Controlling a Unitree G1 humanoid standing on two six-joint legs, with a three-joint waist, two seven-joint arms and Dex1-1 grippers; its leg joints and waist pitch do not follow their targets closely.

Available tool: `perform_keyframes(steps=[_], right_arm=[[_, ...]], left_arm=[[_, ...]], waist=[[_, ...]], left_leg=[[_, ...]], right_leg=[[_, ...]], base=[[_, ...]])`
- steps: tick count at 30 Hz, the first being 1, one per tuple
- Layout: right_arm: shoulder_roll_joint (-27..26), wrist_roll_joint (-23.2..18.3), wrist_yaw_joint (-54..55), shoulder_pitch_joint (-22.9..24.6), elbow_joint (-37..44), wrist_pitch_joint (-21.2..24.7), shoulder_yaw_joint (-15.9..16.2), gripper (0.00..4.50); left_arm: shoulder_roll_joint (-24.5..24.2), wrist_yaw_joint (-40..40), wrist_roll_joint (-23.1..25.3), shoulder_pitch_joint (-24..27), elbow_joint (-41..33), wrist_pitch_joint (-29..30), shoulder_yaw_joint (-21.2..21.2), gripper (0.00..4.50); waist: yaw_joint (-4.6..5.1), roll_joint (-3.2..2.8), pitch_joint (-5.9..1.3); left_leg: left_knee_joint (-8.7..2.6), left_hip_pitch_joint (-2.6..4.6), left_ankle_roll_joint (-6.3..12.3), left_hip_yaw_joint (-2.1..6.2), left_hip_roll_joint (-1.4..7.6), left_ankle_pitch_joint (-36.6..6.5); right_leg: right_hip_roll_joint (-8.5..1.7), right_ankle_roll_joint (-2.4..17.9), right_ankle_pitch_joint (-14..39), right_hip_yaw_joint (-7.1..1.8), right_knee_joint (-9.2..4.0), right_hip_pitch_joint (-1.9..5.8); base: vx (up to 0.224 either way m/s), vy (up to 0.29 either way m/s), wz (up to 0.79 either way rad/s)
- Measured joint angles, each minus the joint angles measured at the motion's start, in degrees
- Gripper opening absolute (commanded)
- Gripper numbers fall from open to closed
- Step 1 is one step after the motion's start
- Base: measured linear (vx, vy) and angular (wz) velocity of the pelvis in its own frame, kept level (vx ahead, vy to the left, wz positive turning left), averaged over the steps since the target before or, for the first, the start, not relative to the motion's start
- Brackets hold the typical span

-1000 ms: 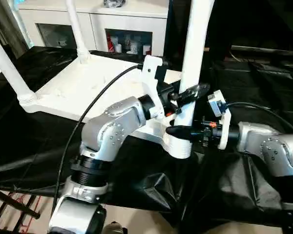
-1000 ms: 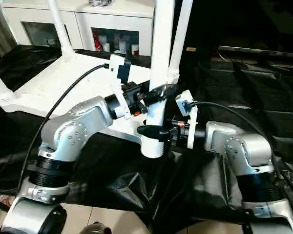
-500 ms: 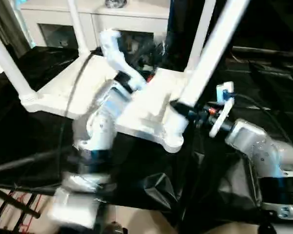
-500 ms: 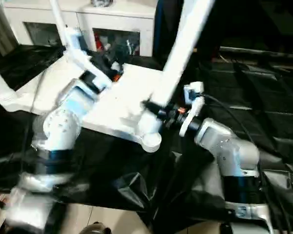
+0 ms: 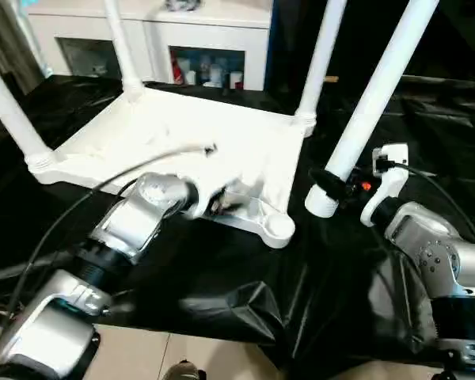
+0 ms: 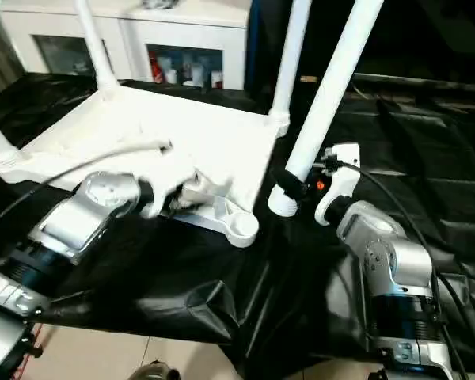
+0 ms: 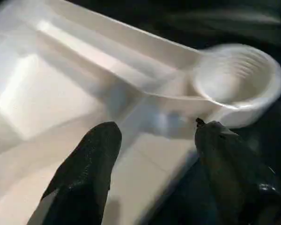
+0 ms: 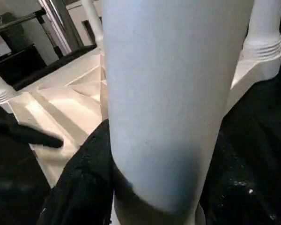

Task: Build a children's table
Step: Pick table leg

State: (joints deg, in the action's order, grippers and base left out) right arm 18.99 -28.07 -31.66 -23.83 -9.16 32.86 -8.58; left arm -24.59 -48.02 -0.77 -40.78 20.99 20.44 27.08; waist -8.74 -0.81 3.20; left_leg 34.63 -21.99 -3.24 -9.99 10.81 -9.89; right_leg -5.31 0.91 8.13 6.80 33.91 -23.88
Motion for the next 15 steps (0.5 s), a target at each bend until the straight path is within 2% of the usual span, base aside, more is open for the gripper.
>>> perform_keyframes(steps=[5, 15], right_arm=[[0.0, 0.8, -0.2, 0.2, 0.2, -0.6, 0.3, 1.91], [0.0, 1.5, -1.3, 1.6, 1.5, -0.9, 2.0, 1.91]], left_arm=[[1.0, -3.5, 1.7, -1.7, 5.1, -2.5, 2.7, 3.04], [6.9, -2.8, 4.8, -6.1, 18.6, -8.7, 3.1, 3.04]], waist=[[0.45, 0.0, 0.0], [0.47, 0.0, 0.0]], left_leg=[[0.03, 0.04, -0.25, 0.03, 0.01, 0.2], [-0.01, -0.04, -0.24, 0.06, 0.03, 0.2]], right_leg=[[0.0, 0.0, 0.0, 0.01, 0.11, 0.02], [0.0, 0.0, 0.0, 0.06, 0.09, -0.02]], base=[[0.0, 0.0, 0.0], [0.0, 0.0, 0.0]])
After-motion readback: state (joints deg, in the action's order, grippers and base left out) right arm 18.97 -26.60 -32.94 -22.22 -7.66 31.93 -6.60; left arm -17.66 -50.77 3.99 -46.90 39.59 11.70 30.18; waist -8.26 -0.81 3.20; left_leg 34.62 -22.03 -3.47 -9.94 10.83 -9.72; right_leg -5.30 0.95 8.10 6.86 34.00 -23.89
